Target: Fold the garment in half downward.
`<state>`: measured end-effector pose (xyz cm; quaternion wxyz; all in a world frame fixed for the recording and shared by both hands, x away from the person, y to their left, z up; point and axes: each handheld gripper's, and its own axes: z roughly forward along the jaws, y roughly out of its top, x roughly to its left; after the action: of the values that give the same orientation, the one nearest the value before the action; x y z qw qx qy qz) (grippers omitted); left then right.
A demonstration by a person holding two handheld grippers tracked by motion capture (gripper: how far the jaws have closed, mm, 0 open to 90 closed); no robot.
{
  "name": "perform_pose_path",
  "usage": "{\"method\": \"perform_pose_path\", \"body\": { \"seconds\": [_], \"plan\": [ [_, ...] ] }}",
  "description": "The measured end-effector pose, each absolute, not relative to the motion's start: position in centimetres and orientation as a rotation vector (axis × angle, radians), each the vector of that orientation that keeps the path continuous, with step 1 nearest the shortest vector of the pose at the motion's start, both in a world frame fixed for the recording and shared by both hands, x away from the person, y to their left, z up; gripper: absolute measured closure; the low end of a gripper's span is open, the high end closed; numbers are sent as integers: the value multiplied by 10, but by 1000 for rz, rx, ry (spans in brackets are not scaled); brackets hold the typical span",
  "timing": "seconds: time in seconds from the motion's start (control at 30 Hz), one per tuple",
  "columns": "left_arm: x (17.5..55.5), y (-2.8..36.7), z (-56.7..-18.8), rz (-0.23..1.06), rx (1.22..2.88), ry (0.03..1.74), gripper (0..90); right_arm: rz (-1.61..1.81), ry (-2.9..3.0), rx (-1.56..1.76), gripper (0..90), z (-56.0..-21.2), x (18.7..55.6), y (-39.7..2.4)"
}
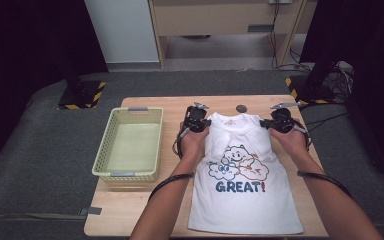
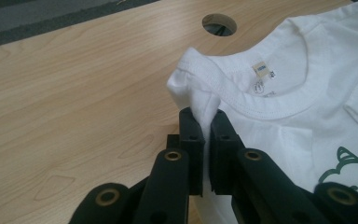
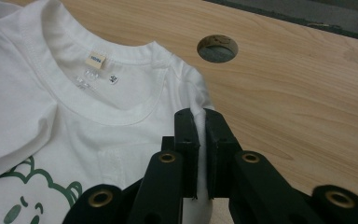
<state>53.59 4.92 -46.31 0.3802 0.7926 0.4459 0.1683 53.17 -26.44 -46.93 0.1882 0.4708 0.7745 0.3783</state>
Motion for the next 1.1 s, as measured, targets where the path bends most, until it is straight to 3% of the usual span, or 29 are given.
{"method": "perform_pose_path", "body": {
  "seconds": [0.87, 1.1],
  "plan": [
    [490, 61, -401, 553, 2008, 1047, 871, 1107, 2135, 1223, 861, -413, 484, -272],
    [468, 64, -394, 525, 2025, 988, 870, 1102, 2142, 1191, 861, -408, 462, -270]
  ]
}}
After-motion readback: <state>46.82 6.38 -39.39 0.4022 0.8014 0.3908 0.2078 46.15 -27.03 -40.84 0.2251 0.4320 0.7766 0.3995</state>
